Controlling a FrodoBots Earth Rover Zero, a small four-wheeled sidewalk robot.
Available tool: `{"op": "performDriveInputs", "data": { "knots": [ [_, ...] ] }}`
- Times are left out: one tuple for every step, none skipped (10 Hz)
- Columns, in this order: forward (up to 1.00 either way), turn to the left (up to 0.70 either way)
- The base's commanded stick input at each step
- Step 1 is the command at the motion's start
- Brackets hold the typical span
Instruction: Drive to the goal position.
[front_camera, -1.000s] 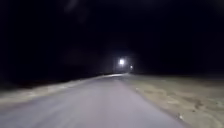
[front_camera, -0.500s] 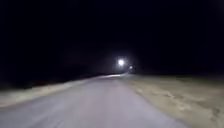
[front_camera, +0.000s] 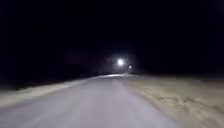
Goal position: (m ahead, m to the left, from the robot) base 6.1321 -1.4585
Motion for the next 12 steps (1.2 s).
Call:
{"op": "performDriveInputs", "data": {
  "knots": [
    [0.85, 0.00],
    [0.85, 0.00],
    [0.85, 0.00],
    [0.85, 0.00],
    [0.85, 0.06],
    [0.85, 0.04],
    [0.85, 0.03],
    [0.85, 0.05],
    [0.85, 0.04],
    [0.85, 0.02],
    [0.85, 0.00],
    [0.85, 0.00]
  ]
}}
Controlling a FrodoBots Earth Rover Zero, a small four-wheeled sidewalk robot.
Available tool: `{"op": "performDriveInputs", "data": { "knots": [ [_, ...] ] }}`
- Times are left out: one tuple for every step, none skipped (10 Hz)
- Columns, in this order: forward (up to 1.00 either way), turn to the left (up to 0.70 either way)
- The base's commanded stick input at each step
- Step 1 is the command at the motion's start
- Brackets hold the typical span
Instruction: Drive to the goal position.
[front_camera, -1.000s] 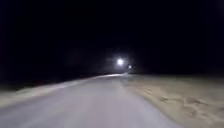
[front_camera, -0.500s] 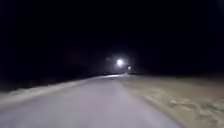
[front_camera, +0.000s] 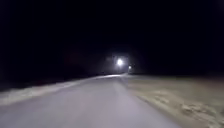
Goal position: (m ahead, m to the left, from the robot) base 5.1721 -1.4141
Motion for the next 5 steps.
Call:
{"op": "performDriveInputs", "data": {
  "knots": [
    [0.85, 0.00],
    [0.85, 0.00],
    [0.85, 0.00],
    [0.85, 0.00],
    [0.85, 0.00]
  ]
}}
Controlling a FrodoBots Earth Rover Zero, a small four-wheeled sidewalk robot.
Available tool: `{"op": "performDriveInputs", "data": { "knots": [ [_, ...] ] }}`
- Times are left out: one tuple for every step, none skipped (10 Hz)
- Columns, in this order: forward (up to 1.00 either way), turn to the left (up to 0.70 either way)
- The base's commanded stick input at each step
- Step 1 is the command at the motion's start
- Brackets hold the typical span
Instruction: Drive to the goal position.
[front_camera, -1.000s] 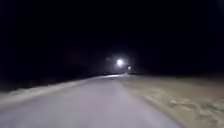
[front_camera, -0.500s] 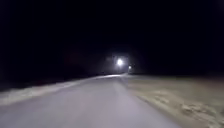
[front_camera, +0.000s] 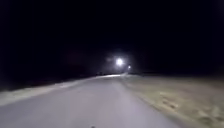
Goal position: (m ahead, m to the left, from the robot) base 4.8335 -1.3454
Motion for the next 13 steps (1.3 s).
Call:
{"op": "performDriveInputs", "data": {
  "knots": [
    [0.85, 0.00],
    [0.85, 0.00],
    [0.85, 0.00],
    [0.85, 0.00],
    [0.85, 0.00],
    [0.85, 0.00],
    [0.85, 0.00],
    [0.85, 0.00],
    [0.85, 0.00],
    [0.85, 0.00],
    [0.85, 0.00],
    [0.85, 0.00],
    [0.85, 0.00]
  ]
}}
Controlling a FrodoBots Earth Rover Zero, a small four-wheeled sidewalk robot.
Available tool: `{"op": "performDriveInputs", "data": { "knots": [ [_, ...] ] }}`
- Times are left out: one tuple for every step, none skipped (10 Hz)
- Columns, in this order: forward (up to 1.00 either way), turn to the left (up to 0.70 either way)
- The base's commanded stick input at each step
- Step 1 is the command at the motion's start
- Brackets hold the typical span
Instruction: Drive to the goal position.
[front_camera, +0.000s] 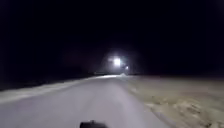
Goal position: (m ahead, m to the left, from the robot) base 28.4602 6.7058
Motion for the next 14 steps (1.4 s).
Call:
{"op": "performDriveInputs", "data": {
  "knots": [
    [0.85, 0.00],
    [0.85, 0.00],
    [0.85, 0.00],
    [0.85, 0.00],
    [0.85, 0.00],
    [0.85, 0.00],
    [0.85, 0.00],
    [0.85, 0.00],
    [0.85, 0.00],
    [0.85, 0.00],
    [0.85, 0.00],
    [0.85, 0.00],
    [0.85, 0.00],
    [0.85, 0.00]
  ]
}}
